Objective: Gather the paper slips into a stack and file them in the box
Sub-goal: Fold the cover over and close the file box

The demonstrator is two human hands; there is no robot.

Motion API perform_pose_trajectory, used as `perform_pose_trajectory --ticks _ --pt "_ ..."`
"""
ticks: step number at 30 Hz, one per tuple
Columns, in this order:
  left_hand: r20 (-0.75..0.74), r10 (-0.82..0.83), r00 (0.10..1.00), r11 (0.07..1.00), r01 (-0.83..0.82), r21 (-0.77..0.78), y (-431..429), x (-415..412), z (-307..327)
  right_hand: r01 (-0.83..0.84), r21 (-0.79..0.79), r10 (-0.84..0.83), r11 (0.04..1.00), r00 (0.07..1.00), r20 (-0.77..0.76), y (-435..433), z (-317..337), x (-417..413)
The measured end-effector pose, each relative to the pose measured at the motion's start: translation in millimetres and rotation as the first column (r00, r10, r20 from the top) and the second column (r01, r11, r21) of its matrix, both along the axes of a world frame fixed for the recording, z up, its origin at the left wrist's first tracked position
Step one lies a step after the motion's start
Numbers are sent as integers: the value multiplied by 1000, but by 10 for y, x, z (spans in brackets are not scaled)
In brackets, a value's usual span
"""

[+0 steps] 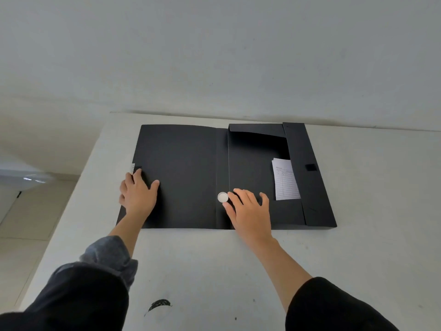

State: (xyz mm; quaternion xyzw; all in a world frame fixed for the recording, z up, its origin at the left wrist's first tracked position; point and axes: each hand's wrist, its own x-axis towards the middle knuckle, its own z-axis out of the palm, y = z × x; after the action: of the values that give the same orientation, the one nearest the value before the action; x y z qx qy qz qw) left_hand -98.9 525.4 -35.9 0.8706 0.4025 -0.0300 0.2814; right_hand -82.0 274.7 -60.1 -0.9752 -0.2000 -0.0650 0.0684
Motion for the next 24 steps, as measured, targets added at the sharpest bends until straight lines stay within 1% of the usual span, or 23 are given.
perform_pose_trajectory --ticks 3,5,9,12,15,16,19,21,24 --pt "44 86 995 995 -83 -57 14 21 47 33 -32 -33 999 999 8 42 -9 7" --pt "101 147 984 986 -137 -92 32 34 118 47 -41 -46 998 999 9 72 -14 3" --pt "260 148 954 989 -135 -67 70 154 385 104 -47 -105 993 994 -34 36 4 37" --pt "396 112 911 987 -56 -152 34 378 714 149 -56 -153 987 984 -86 -38 51 75" --pt "462 -5 887 981 94 -171 -248 605 1035 210 -11 -210 978 972 -103 -191 66 122" --pt "484 -29 875 969 143 -199 -382 673 1124 220 18 -216 975 968 -129 -278 82 151" --pt "530 -72 845 901 283 -329 -788 855 1311 254 109 -212 961 929 -303 -616 205 273" --pt "555 -124 822 850 376 -368 -1082 958 1387 354 257 -250 899 897 -364 -852 291 339" --pt "566 -240 789 772 509 -382 -1545 1074 1467 530 477 -364 701 841 -399 -1197 383 381"
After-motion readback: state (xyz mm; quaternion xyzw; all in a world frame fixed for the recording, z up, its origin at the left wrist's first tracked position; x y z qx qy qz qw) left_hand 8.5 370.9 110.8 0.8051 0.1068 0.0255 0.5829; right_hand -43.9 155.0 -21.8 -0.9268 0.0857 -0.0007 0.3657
